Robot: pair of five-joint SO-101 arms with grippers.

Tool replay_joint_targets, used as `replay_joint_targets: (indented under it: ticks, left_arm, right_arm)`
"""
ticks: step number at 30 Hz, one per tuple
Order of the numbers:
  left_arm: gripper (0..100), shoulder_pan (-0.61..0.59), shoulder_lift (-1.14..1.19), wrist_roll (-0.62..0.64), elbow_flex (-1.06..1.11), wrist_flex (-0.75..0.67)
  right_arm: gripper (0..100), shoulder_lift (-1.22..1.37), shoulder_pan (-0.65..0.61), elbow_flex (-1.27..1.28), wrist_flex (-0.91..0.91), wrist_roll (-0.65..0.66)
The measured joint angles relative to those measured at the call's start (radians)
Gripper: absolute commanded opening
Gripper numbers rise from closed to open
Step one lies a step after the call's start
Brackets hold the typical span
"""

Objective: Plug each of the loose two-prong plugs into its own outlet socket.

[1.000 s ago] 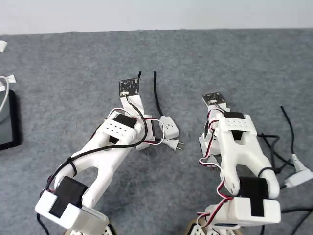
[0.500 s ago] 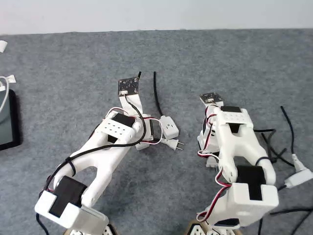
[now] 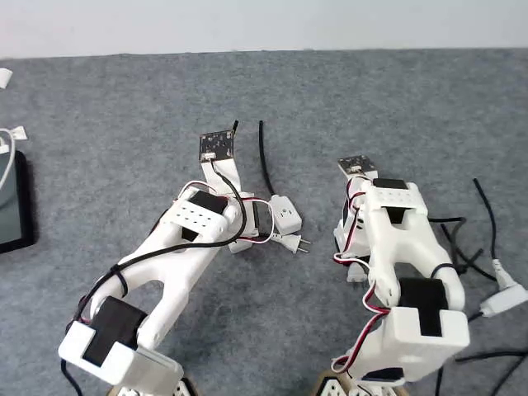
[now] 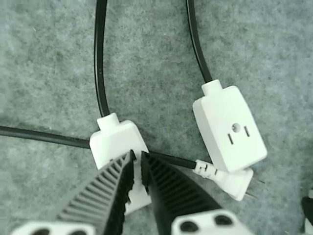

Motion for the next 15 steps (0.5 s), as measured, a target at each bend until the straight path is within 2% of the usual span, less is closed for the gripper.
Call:
replay_joint_targets:
  ticks: [5,10,15]
  left_arm:
    - [3,0.000,0.000,0.000,0.000,0.000]
    - [2,0.000,0.000,-0.006,0.000,0.000]
    - [1,-0.008,-0.049,-0.173,0.000,0.084]
  right_arm:
    - [0.9,-0.038,-0.003,0.008,-0.002,-0.026]
    - [0.9,-0.204,-0.041,0.087,-0.002,-0.038]
    - [0.9,-0.390,-0.112,0.153,-0.002,-0.103]
